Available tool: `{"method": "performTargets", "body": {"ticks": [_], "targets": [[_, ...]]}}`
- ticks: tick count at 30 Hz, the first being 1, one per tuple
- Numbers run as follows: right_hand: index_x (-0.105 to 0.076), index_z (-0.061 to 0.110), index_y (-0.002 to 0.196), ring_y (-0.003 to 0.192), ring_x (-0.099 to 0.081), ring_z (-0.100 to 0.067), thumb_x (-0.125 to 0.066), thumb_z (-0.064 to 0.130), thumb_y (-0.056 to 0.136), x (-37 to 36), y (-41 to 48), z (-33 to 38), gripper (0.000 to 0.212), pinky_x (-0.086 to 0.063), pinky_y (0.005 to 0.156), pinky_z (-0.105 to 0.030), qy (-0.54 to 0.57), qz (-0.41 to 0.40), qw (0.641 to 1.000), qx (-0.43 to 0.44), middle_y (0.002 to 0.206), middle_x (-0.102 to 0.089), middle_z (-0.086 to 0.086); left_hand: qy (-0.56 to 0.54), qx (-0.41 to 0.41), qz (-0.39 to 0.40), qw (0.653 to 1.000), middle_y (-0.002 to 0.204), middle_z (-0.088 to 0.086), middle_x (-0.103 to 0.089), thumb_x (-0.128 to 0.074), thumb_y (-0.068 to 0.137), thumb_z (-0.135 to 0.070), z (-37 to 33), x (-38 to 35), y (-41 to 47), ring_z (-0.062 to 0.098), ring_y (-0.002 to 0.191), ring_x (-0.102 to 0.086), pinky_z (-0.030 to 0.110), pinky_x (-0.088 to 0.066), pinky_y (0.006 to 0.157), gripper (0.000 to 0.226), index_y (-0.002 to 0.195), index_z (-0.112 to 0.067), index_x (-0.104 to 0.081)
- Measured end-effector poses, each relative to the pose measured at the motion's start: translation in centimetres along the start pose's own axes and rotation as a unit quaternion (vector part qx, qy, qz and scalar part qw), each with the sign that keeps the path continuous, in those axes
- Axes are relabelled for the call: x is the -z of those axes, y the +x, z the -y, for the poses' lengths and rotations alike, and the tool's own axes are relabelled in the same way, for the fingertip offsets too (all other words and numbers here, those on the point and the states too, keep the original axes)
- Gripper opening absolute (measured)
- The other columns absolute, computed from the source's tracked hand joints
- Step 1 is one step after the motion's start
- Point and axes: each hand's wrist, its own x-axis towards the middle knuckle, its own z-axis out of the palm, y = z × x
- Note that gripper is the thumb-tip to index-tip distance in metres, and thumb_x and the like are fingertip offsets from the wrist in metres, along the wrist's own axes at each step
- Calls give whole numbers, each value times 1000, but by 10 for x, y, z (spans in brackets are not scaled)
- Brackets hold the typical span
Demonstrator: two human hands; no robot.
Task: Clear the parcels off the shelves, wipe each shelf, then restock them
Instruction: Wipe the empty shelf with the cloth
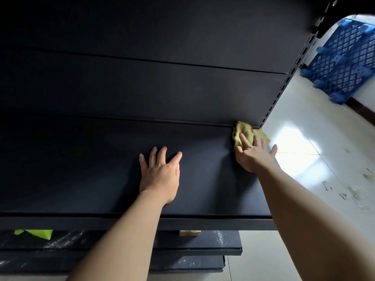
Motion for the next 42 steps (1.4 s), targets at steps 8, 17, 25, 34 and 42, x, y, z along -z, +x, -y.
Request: {"method": "performTargets", "body": {"ticks": [8,17,25,34,42], "targets": [[-9,41,152,148,-2,-32,-19,52,92,-8,-28,-17,62,8,115,-56,19,-27,998,-45,161,-2,-13,2,-4,2,1000,157,6,-14,-21,101,-35,-1,2,-1,30,144,-5,59,1,115,45,146,-42,-23],[-5,40,153,147,6,-37,-20,48,95,-21,-87,-8,61,10,117,-54,44,-18,996,-74,161,7,-16,11,-14,15,1000,156,5,-15,-25,102,-30,-6,7,-7,30,144,-8,59,-4,114,45,147,-36,-23],[-3,41,152,147,9,-38,-23,49,94,-32,-150,47,61,21,111,-55,36,-42,998,29,161,7,-15,1,-44,44,998,158,3,-14,-22,103,-34,-10,15,-31,26,145,-6,59,-5,114,45,147,-32,-24],[-12,45,150,149,-3,-21,-23,53,95,-31,-143,-25,57,15,114,-56,31,-74,997,-21,162,-7,-2,-30,-117,10,993,158,10,-16,-28,100,-38,-18,10,-59,24,146,-10,37,-2,120,53,150,-20,-28],[-9,44,151,149,1,-27,-21,45,97,-33,-148,-50,56,16,115,-51,85,-52,991,-90,163,2,-6,-2,-132,22,991,159,12,-12,-23,101,-38,-18,9,-58,25,147,-7,37,-1,120,54,151,-17,-22]]}}
